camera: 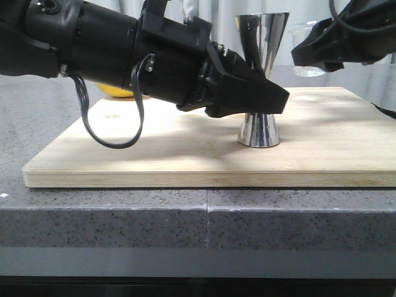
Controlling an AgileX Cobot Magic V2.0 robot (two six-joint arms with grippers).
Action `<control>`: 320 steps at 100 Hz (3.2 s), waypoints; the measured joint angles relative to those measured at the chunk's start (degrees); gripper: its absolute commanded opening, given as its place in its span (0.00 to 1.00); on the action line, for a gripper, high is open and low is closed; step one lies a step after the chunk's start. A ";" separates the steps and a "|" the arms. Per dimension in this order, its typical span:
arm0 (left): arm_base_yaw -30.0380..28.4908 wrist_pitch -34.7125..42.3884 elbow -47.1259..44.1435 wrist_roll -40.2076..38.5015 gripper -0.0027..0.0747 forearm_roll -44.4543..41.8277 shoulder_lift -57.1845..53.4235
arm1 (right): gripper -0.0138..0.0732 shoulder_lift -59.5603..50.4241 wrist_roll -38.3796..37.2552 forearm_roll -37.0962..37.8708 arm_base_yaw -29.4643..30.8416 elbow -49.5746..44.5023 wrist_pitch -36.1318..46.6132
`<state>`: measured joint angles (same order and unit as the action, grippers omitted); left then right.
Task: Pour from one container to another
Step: 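Tilt the beaker upright and move the right gripper away, then lower the glass beaker onto the board's far corner and release it with the right gripper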
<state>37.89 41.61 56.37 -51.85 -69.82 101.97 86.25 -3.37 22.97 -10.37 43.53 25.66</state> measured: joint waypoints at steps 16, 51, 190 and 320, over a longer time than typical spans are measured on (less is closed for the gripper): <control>0.00 0.00 0.00 0.00 0.01 0.00 0.00 | 0.47 3.49 0.00 -1.21 0.38 0.00 2.32; 0.00 0.12 0.00 0.00 0.01 0.00 0.00 | 0.47 6.01 0.00 -2.16 2.25 0.00 6.58; 0.00 0.12 0.00 0.00 0.01 -0.21 0.00 | 0.53 10.42 -0.11 -2.66 3.65 0.00 12.14; 0.00 0.12 0.00 0.00 0.01 -0.21 0.00 | 0.74 6.37 -0.48 -4.25 3.65 0.00 16.76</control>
<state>37.89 41.73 56.37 -51.85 -70.03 101.97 92.63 -3.85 18.72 -6.72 43.53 42.42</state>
